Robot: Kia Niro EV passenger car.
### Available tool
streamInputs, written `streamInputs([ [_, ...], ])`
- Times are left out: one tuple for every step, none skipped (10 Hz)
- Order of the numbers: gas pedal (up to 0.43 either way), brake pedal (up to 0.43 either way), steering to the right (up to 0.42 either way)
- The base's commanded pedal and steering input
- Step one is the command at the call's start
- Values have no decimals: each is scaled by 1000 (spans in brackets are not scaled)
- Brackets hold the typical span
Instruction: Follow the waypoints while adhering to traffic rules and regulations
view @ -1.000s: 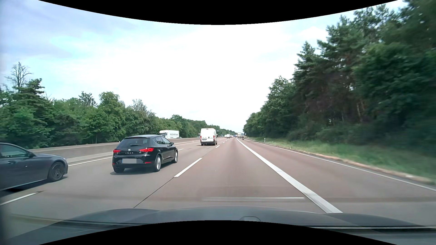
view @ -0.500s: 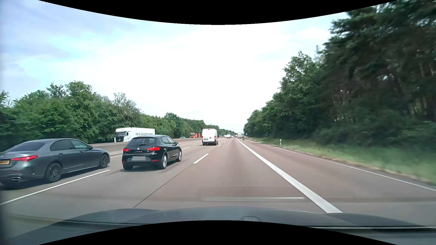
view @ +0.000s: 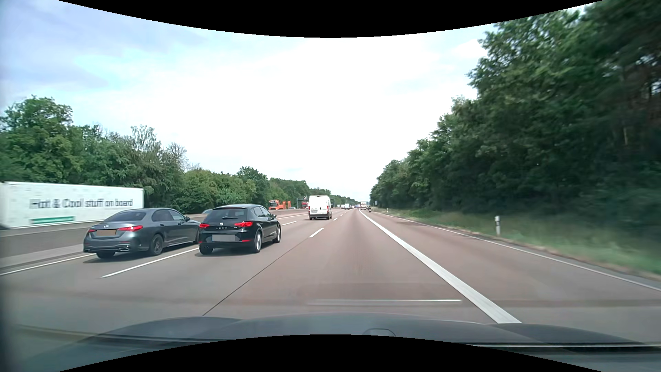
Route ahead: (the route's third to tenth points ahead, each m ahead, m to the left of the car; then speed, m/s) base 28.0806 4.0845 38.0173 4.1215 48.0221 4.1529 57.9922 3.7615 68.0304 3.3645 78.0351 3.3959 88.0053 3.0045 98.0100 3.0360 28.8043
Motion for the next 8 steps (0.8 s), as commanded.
streamInputs([
  [130,0,-4],
  [130,0,-4],
  [130,0,-4],
  [130,0,-4],
  [130,0,-4],
  [130,0,-3],
  [130,0,-4],
  [130,0,-4],
])
